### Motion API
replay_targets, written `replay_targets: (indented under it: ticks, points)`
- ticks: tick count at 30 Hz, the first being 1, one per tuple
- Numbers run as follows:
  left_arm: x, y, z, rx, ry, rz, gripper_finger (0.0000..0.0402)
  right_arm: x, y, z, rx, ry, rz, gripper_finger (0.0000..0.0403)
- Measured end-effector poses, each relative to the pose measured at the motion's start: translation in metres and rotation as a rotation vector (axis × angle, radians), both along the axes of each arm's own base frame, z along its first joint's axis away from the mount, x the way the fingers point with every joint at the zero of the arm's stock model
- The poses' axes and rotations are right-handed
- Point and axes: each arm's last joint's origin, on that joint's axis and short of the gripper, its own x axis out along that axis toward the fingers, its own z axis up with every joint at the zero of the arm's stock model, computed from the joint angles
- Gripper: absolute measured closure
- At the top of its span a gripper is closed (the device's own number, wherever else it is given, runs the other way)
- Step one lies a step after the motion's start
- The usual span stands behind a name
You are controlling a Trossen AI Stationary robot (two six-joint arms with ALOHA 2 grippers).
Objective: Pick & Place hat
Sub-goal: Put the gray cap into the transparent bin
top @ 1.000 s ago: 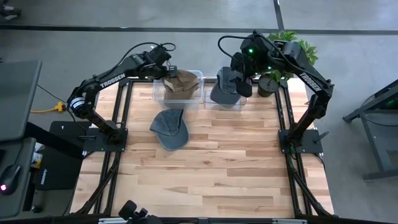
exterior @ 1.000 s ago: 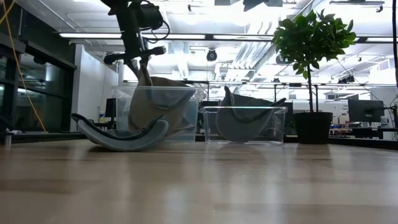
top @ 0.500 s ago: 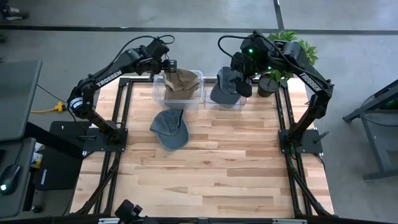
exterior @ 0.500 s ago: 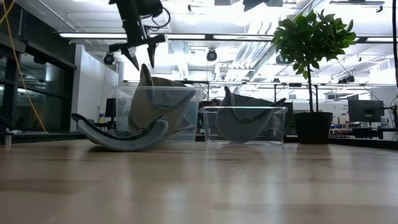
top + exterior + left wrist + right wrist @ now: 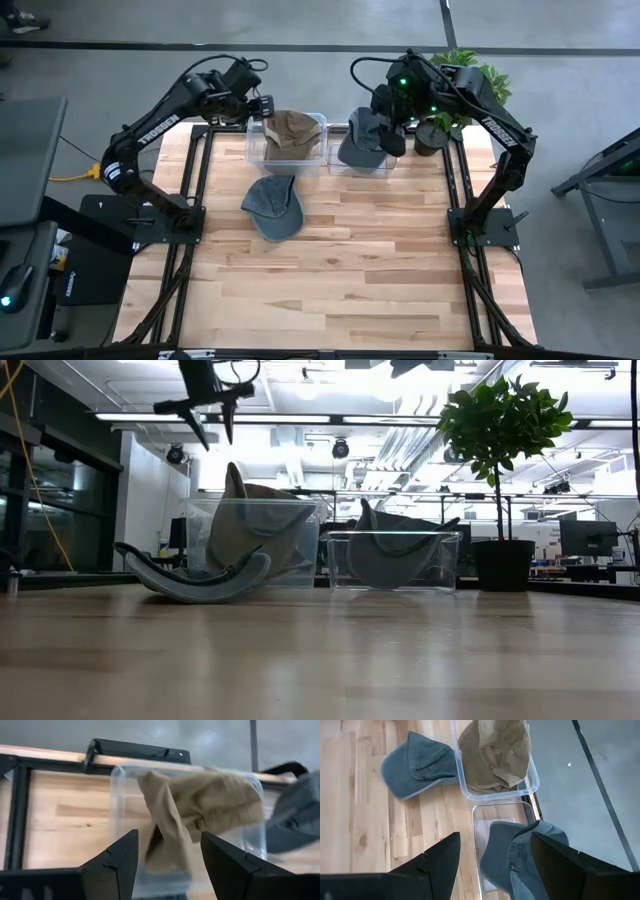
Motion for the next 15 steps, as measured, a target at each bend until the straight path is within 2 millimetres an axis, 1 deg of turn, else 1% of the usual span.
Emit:
replay_targets:
  ticks: [5, 9, 15]
  points:
    - [0.004, -0.025, 0.009, 0.002, -0.052, -0.041, 0.0218, 0.000, -0.001, 0.000, -0.010, 0.003, 0.020, 0.0166]
    - [0.013, -0.046, 0.012, -0.007, -0.088, -0.082, 0.0220, 0.002, -0.003, -0.004, -0.016, 0.017, 0.031, 0.0166]
    - [0.026, -0.079, 0.010, -0.032, -0.103, -0.085, 0.0220, 0.009, -0.006, -0.020, 0.022, 0.058, 0.055, 0.0166]
